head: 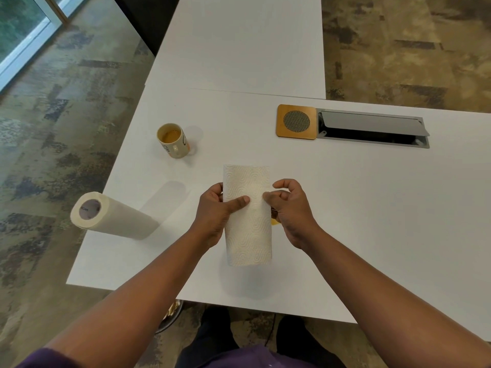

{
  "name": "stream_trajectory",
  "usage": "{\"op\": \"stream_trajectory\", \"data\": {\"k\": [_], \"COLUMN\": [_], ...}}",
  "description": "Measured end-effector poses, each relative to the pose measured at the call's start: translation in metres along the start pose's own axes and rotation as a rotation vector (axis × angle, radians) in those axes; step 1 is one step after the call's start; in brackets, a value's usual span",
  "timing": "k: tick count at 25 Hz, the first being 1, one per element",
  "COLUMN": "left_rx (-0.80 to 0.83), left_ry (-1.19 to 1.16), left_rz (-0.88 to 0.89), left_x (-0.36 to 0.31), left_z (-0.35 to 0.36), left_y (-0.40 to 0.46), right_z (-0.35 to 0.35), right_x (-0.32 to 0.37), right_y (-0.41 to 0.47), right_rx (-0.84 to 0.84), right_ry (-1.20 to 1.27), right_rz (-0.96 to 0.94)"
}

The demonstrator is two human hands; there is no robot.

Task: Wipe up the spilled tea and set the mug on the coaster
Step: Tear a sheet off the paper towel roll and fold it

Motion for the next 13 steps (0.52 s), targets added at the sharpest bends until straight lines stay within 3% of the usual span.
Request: {"op": "stream_trajectory", "data": {"k": [3,10,13], "left_rx": [-0.003,-0.202,-0.174], "left_ry": [0.013,0.068,0.041], "left_rz": [-0.003,0.174,0.205], "left_x": [-0.001,-0.015,-0.018], "left_z": [0.004,-0.008,-0.006], "left_y": [-0.003,-0.006,-0.005], "right_z": [0.008,-0.003,-0.007], "right_x": [-0.002,-0.005,-0.006], "right_y": [-0.004,0.001,0.004], "right_rx": [0.082,-0.025,-0.041], "right_ry": [-0.039,-0.101,-0.111], "right_rz": [-0.021,0.006,0.005]}}
Point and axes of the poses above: each hand's wrist, its own y-axis towards the middle knuckle, its own z-axis out of the palm, x = y × z, the point moved 8 cm from there along y, towards the middle knuckle, and after that the axes turned 12 degrees about -y, right-handed, at the moved point
